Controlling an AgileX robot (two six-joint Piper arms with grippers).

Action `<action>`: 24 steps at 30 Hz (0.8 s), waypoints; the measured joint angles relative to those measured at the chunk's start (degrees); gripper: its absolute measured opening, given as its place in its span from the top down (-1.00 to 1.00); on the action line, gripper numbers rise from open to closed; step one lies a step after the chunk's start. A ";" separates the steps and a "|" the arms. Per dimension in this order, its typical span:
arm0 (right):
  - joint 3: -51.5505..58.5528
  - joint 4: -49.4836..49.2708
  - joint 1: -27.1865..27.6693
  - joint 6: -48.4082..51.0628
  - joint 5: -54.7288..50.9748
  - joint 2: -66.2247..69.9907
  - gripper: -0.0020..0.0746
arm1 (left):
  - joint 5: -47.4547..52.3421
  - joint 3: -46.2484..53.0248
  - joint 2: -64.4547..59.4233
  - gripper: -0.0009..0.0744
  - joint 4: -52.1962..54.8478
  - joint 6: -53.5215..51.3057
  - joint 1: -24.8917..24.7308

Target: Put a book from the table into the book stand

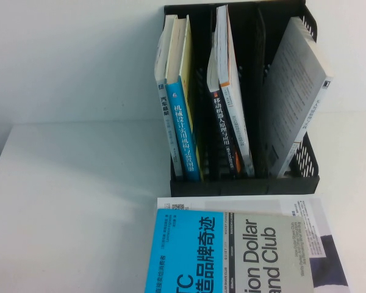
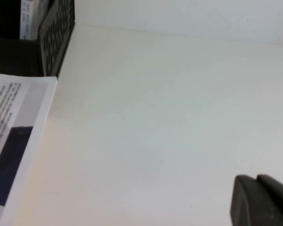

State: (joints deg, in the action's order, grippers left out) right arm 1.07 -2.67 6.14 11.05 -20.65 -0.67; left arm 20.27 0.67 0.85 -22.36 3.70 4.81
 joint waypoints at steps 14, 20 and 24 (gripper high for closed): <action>0.00 0.00 0.00 0.49 0.00 0.00 0.95 | 0.00 0.00 0.00 0.98 0.00 0.00 0.00; 0.00 -0.04 0.00 0.51 0.00 0.00 0.95 | -0.80 0.00 0.00 0.98 10.29 1.91 0.00; 0.00 -0.13 0.00 0.51 0.00 0.00 0.95 | -1.09 0.00 0.00 0.98 18.57 8.68 -0.51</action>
State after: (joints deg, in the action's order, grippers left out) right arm 1.07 -2.80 6.14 11.56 -20.65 -0.67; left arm 19.18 0.67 0.85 -3.79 12.38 4.31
